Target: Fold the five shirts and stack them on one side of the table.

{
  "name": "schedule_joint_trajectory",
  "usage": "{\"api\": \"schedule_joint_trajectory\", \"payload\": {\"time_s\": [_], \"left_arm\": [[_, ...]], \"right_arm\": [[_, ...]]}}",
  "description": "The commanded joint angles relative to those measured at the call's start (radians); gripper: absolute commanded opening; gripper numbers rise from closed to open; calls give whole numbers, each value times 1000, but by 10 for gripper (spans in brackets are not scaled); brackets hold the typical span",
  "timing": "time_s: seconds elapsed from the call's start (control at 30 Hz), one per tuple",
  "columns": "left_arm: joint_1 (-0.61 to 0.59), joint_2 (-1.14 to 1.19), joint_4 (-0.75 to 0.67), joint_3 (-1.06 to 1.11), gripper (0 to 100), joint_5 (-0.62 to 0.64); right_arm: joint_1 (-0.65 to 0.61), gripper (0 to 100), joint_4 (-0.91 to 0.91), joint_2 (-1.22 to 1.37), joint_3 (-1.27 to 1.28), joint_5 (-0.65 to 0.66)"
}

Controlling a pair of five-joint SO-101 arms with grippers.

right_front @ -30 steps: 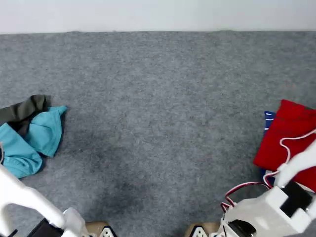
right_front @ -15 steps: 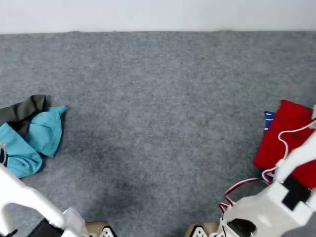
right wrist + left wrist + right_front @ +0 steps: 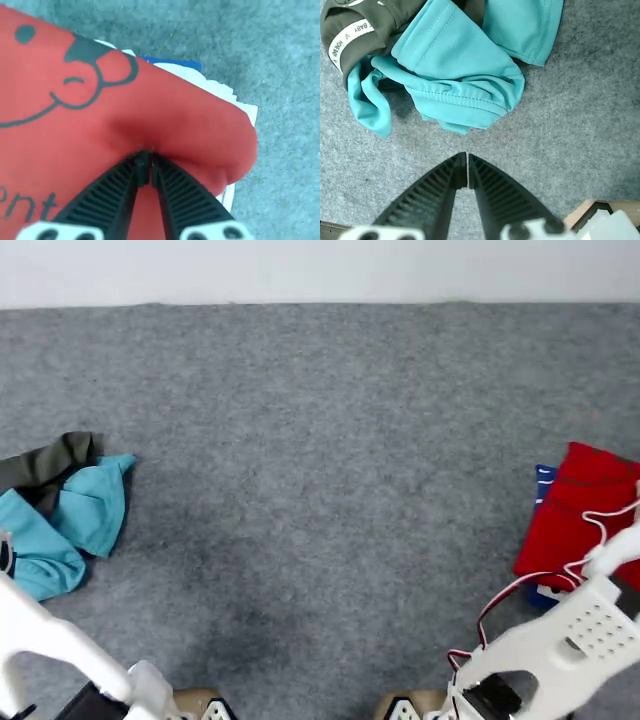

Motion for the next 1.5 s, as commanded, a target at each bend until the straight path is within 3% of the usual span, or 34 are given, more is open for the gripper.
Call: {"api": "schedule_joint_trajectory", "payload": {"time_s": [0.0, 0.47, 0.67, 0.8, 1.2, 1.33, 1.47], "left_arm": [[2, -35, 14, -5, 17, -5], [2, -26, 8, -2, 19, 0], [-15, -26, -81, 124, 193, 0], [-41, -17, -256, 259, 232, -2], [-41, 348, -499, 318, 236, 2], [-40, 407, -582, 320, 233, 69], [-8, 394, -598, 320, 111, 87]], "right_arm": [[-27, 9, 127, -110, -86, -14], [-176, 9, 581, -249, -100, -51], [-180, 9, 582, -314, -11, -143], [-225, 9, 581, -375, 61, -144], [-406, 9, 581, -579, 327, -147], [-417, 9, 579, -628, 407, -147], [-412, 9, 579, -665, 453, -147]]}}
